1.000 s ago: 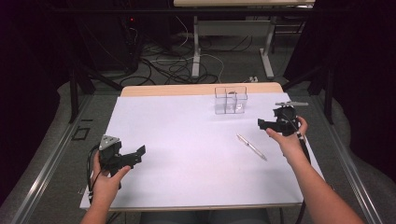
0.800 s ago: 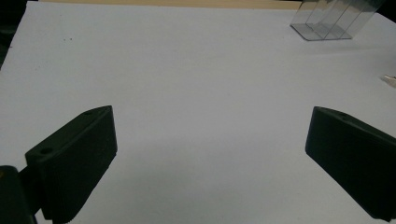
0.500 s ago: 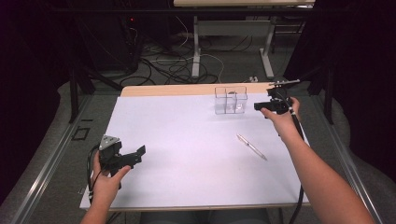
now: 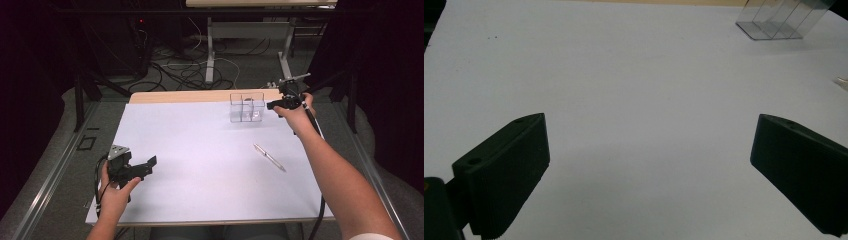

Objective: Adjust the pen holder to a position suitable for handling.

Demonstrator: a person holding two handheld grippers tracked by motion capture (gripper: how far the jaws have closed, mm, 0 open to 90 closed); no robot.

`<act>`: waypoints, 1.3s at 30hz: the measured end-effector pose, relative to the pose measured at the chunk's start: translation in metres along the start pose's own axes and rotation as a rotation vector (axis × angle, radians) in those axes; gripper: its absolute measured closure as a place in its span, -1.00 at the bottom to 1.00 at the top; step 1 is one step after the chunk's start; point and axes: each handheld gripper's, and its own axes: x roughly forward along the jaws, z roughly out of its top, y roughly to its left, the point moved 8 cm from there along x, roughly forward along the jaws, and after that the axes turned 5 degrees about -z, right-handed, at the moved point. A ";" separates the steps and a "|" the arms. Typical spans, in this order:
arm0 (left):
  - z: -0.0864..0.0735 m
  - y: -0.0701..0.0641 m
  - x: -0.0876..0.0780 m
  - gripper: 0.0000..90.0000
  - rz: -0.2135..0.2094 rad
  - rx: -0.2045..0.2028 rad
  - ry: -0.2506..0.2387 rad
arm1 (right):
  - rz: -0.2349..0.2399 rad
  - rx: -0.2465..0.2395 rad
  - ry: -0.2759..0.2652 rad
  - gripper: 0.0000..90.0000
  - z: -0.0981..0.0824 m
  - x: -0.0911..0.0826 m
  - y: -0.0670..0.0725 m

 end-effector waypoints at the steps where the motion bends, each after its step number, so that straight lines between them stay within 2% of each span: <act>1: 0.000 0.000 0.000 -0.94 -0.001 0.000 -0.001 | 0.002 -0.025 0.011 -0.17 0.005 0.001 0.001; 3: 0.000 0.000 0.000 -0.94 0.000 -0.002 0.000 | 0.008 -0.041 0.006 -0.18 0.008 0.002 0.002; 7: -0.001 0.001 0.000 -0.94 0.000 -0.002 0.008 | 0.062 -0.066 0.001 -0.20 0.018 0.004 0.008; 8: -0.001 0.001 0.001 -0.94 -0.001 -0.004 0.006 | 0.052 -0.105 0.004 -0.20 0.023 0.003 0.008; 9: -0.001 0.001 0.001 -0.94 0.000 -0.003 0.007 | 0.052 -0.105 0.004 -0.20 0.023 0.003 0.008; 10: -0.001 0.001 0.001 -0.94 0.000 -0.002 0.007 | 0.060 -0.150 0.010 -0.25 0.027 0.004 0.009; 15: -0.002 0.002 0.001 -0.93 0.000 -0.009 0.010 | 0.066 -0.178 0.028 -0.34 0.033 0.007 0.012; 16: -0.002 0.002 0.002 -0.93 -0.001 -0.008 0.012 | 0.068 -0.191 0.052 -0.39 0.034 0.009 0.015; 20: -0.002 0.002 0.002 -0.93 0.000 -0.011 0.011 | 0.053 -0.212 0.044 -0.55 0.040 0.012 0.018; 22: -0.002 0.003 0.003 -0.93 0.000 -0.011 0.011 | 0.071 -0.271 0.052 -0.66 0.044 0.015 0.023; 23: -0.002 0.003 0.002 -0.93 0.002 -0.011 0.012 | 0.071 -0.271 0.052 -0.66 0.044 0.015 0.023; 24: -0.002 0.003 0.002 -0.93 0.003 -0.011 0.012 | 0.078 -0.347 0.039 -0.66 0.046 0.016 0.028; 25: -0.002 0.004 0.002 -0.93 0.004 -0.011 0.012 | 0.078 -0.347 0.039 -0.66 0.046 0.016 0.028; 27: -0.002 0.004 0.002 -0.93 0.005 -0.013 0.012 | 0.075 -0.408 0.030 -0.66 0.050 0.018 0.032; 28: -0.002 0.004 0.002 -0.93 0.004 -0.013 0.009 | 0.066 -0.454 0.025 -0.65 0.051 0.018 0.035; 29: -0.003 0.005 0.002 -0.93 0.006 -0.016 0.010 | 0.059 -0.561 -0.015 -0.61 0.056 0.021 0.038; 30: -0.003 0.005 0.002 -0.93 0.008 -0.016 0.012 | 0.059 -0.561 -0.015 -0.61 0.056 0.021 0.038; 32: -0.003 0.006 0.001 -0.93 0.009 -0.018 0.012 | 0.066 -0.668 -0.035 -0.42 0.059 0.021 0.044; 33: -0.003 0.006 0.001 -0.93 0.010 -0.022 0.010 | 0.066 -0.668 -0.035 -0.42 0.059 0.021 0.044; 34: -0.003 0.007 0.001 -0.93 0.013 -0.024 0.008 | 0.063 -0.704 -0.040 -0.41 0.061 0.021 0.044; 36: -0.003 0.007 0.000 -0.93 0.011 -0.023 0.008 | 0.061 -0.746 -0.028 -0.33 0.062 0.023 0.046; 37: -0.003 0.008 0.000 -0.92 0.013 -0.024 0.006 | 0.069 -0.786 -0.014 -0.30 0.062 0.023 0.047; 38: -0.003 0.008 -0.001 -0.92 0.015 -0.025 0.004 | 0.067 -0.792 -0.001 -0.25 0.061 0.023 0.048; 39: -0.003 0.008 -0.001 -0.92 0.016 -0.029 0.005 | 0.082 -0.819 0.001 -0.21 0.061 0.025 0.050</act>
